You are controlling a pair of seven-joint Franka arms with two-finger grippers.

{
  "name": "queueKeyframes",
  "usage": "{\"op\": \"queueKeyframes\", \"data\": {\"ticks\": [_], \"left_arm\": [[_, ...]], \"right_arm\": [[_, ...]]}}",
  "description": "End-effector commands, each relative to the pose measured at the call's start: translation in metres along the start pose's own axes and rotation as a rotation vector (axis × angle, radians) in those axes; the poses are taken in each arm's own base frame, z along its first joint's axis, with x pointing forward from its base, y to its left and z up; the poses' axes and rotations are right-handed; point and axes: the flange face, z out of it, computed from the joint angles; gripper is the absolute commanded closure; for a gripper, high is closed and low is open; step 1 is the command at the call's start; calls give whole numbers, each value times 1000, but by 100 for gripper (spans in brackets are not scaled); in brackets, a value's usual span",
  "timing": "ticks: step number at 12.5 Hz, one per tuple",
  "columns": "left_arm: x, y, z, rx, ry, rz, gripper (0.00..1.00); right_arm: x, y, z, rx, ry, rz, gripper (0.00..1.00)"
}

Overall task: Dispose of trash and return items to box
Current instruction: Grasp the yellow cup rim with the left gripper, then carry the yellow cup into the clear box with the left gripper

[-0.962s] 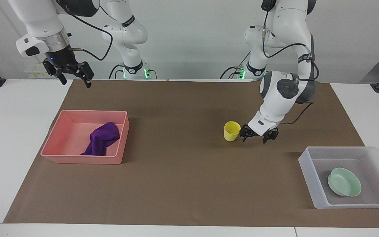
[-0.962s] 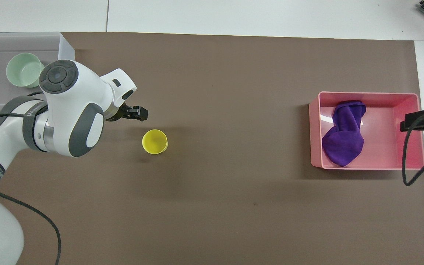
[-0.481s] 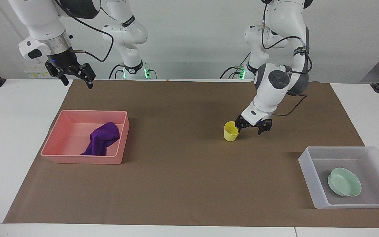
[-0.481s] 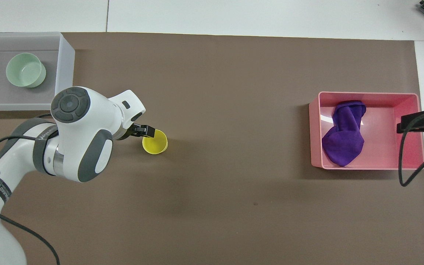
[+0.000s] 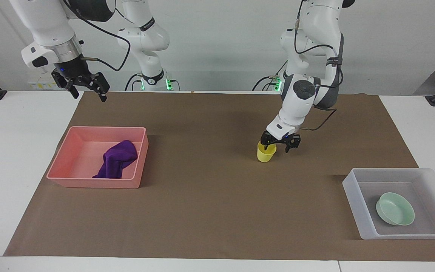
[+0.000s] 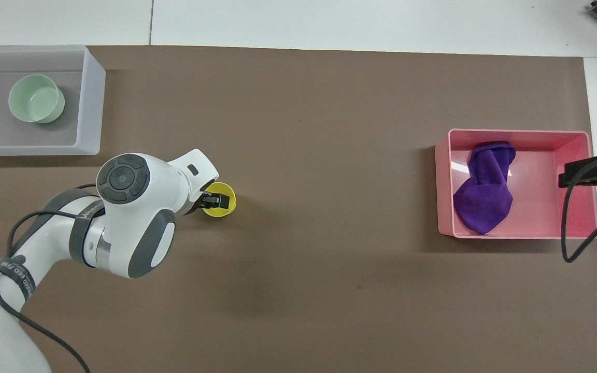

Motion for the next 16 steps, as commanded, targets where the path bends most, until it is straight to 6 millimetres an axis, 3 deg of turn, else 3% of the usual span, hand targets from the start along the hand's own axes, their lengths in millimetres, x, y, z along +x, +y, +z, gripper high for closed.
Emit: {"op": "queueKeyframes", "data": {"ticks": [1, 5, 7, 9, 13, 16], "left_arm": [[-9, -8, -5, 13, 11, -54, 100], [-1, -9, -16, 7, 35, -55, 100], [9, -8, -33, 4, 47, -51, 100], [26, -14, -65, 6, 46, -58, 100], [62, -88, -116, 17, 54, 18, 100], [85, -131, -138, 27, 69, 3, 100]], "right_arm": [[-7, 2, -1, 16, 0, 1, 0], [-7, 2, -1, 16, 0, 1, 0], [-6, 2, -1, 16, 2, 1, 0], [-6, 2, -1, 16, 2, 1, 0], [-7, 2, -1, 16, 0, -1, 0], [-7, 3, 1, 15, -4, -2, 0]]}}
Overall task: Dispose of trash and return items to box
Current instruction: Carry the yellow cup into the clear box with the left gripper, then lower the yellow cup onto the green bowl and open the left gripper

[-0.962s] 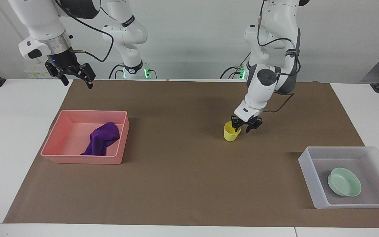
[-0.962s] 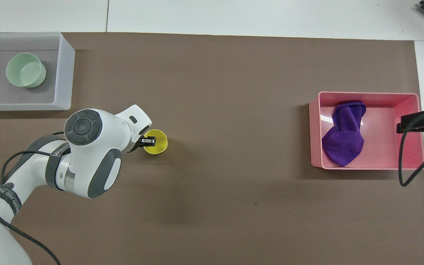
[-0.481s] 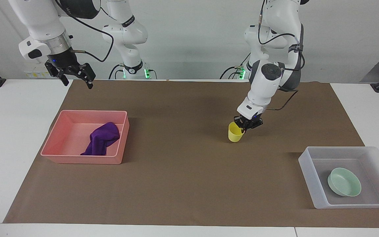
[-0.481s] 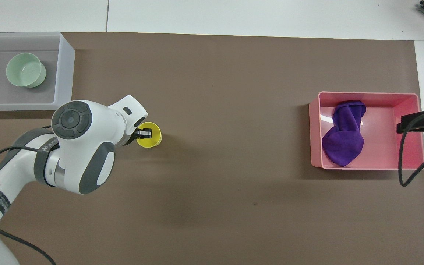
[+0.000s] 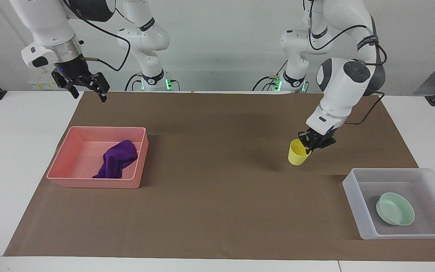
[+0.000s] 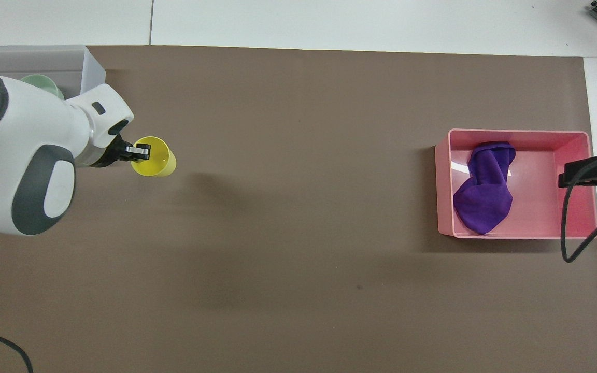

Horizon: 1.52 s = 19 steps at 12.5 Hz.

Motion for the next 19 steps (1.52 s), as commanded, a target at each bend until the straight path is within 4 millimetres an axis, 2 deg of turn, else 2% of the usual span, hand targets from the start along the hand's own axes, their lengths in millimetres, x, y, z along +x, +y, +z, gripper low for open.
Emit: {"op": "queueKeyframes", "data": {"ticks": [1, 2, 4, 5, 6, 9, 10, 12, 13, 15, 17, 19], "left_arm": [[29, -30, -15, 22, 21, -3, 100], [36, -49, -24, 25, 36, -33, 100], [50, -69, -41, 26, 34, -63, 100], [54, -90, -45, 23, 48, -97, 100], [55, -115, -43, 29, 58, -135, 100], [64, -138, -37, 37, 96, -165, 100], [70, -164, -37, 41, 109, -200, 100], [87, -190, -40, 46, 136, -229, 100], [90, -211, -36, 50, 142, -257, 100], [96, -229, -23, 51, 143, -277, 100], [99, -255, -9, 39, 116, -312, 100], [102, -269, 7, 33, 101, -333, 100]], "right_arm": [[-7, 5, 1, 17, -5, 2, 0], [-7, 6, 1, 15, -3, 5, 0], [-7, 6, 1, 15, -5, 10, 0], [-7, 6, 1, 17, -4, 13, 0], [-7, 6, 1, 15, -5, 4, 0], [-7, 6, 0, 16, 0, 2, 0], [-7, 5, 0, 15, -2, 2, 0], [-7, 6, 1, 15, -5, 4, 0], [-7, 6, 1, 15, -5, 4, 0], [-7, 6, 1, 15, -5, 4, 0], [-8, 6, 2, 15, -9, 4, 0], [-8, 6, 2, 15, -11, 4, 0]]}}
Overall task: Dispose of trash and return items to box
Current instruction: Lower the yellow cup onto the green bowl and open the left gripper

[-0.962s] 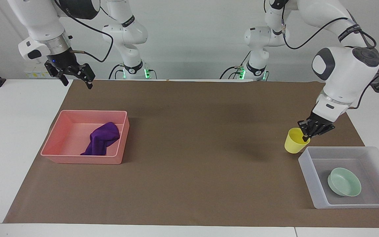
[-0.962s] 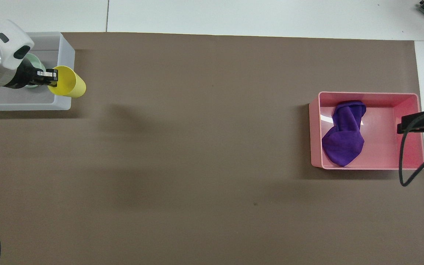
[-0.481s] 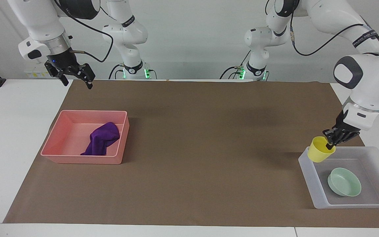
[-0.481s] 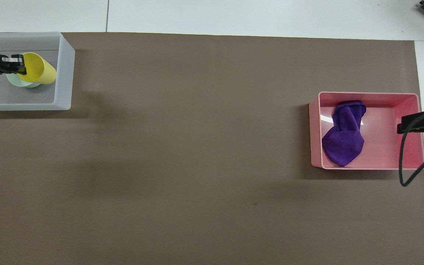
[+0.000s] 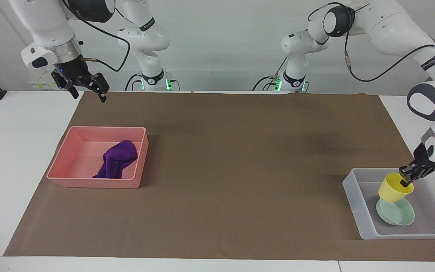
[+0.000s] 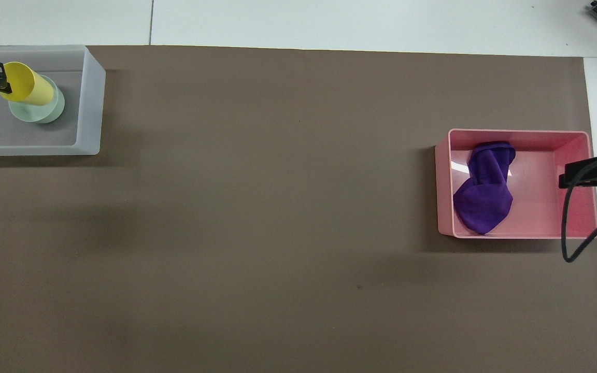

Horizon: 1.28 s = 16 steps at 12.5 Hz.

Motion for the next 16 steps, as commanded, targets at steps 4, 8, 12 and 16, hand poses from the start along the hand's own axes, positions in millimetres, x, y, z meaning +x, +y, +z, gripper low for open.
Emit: {"op": "queueKeyframes", "data": {"ticks": [4, 8, 12, 16], "left_arm": [[19, -38, 52, -14, -22, -65, 100], [23, -50, 55, -34, 20, -153, 100], [1, -66, 76, -43, -25, -212, 100], [-6, -64, 80, -41, -40, -255, 100]], "right_arm": [[-9, 2, -1, 15, -9, -1, 0], [-3, 0, 0, 18, 30, -4, 0], [-5, 4, 2, 17, 19, 0, 0], [-5, 3, 2, 17, 20, 0, 0]]}}
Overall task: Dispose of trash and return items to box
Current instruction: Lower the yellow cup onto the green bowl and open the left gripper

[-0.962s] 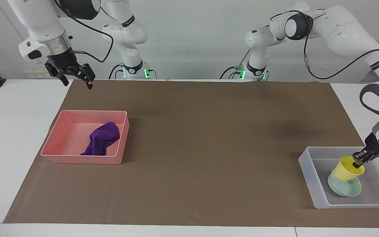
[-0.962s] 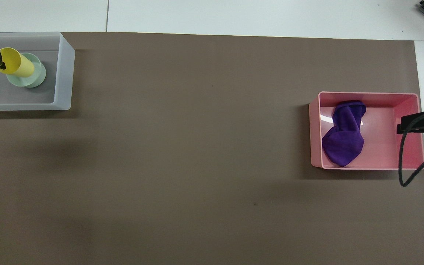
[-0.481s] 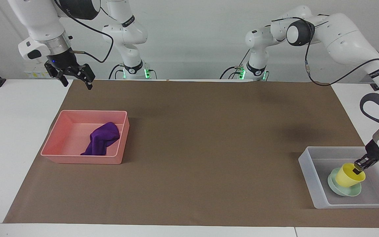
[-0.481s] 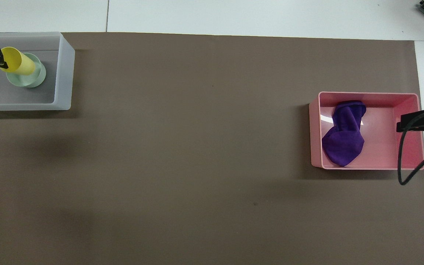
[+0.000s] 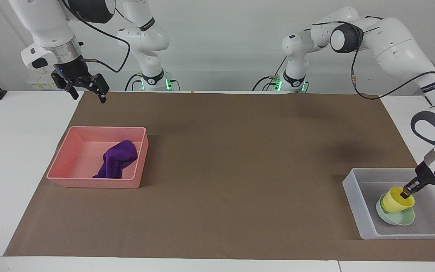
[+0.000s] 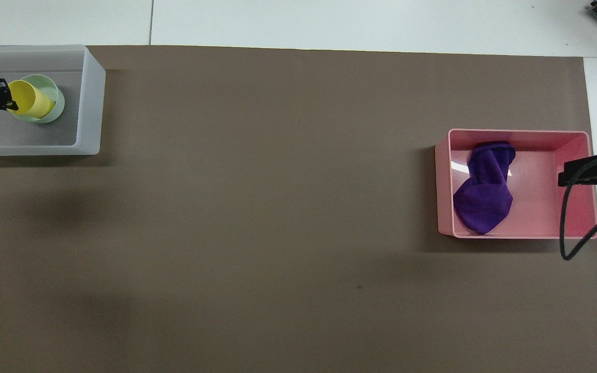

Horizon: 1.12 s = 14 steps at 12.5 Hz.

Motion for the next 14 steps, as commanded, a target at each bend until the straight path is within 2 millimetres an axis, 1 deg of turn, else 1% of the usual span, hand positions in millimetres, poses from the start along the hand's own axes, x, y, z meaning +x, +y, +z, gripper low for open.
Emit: {"op": "queueKeyframes", "data": {"ticks": [1, 2, 3, 4, 5, 6, 7, 8, 9, 10, 11, 12, 13, 14], "left_arm": [[-5, -6, -10, -2, 39, -38, 100], [-5, -7, -8, 1, 41, -38, 100], [-11, -12, -3, 5, 30, -42, 100], [-17, -12, 0, 6, 19, -40, 100], [-20, -14, 1, 8, 8, -39, 90], [-24, -3, 4, 7, -4, -24, 74], [-24, -1, 3, 7, -4, -21, 60], [-23, -1, 0, 8, -5, -18, 54], [-21, -4, -4, 11, -9, -20, 41], [-19, -6, -14, 11, -15, -22, 32], [-17, -1, -26, 11, -10, -6, 14], [-16, 4, -43, 32, 12, 62, 12], [-20, 12, -69, 44, 28, 160, 12], [-28, 28, -88, 42, 17, 241, 11]], "right_arm": [[-6, 4, 0, 16, 12, 0, 0], [-6, 4, 0, 16, 12, 0, 0], [-6, 1, 0, 16, 14, -3, 0], [-6, 0, 0, 16, 12, -4, 0], [-6, 1, -1, 17, 15, -4, 0], [-6, 1, -1, 17, 17, -3, 0], [-6, 1, -2, 17, 20, -3, 0], [-7, -3, -2, 19, 20, -5, 0], [-7, -8, -2, 18, 17, -10, 0], [-8, -9, -2, 18, 17, -13, 0], [-8, -9, 0, 18, 15, -13, 0], [-9, -9, 1, 18, 14, -13, 0], [-12, -9, 2, 18, 12, -18, 0], [-13, -9, 5, 17, 6, -23, 0]]}}
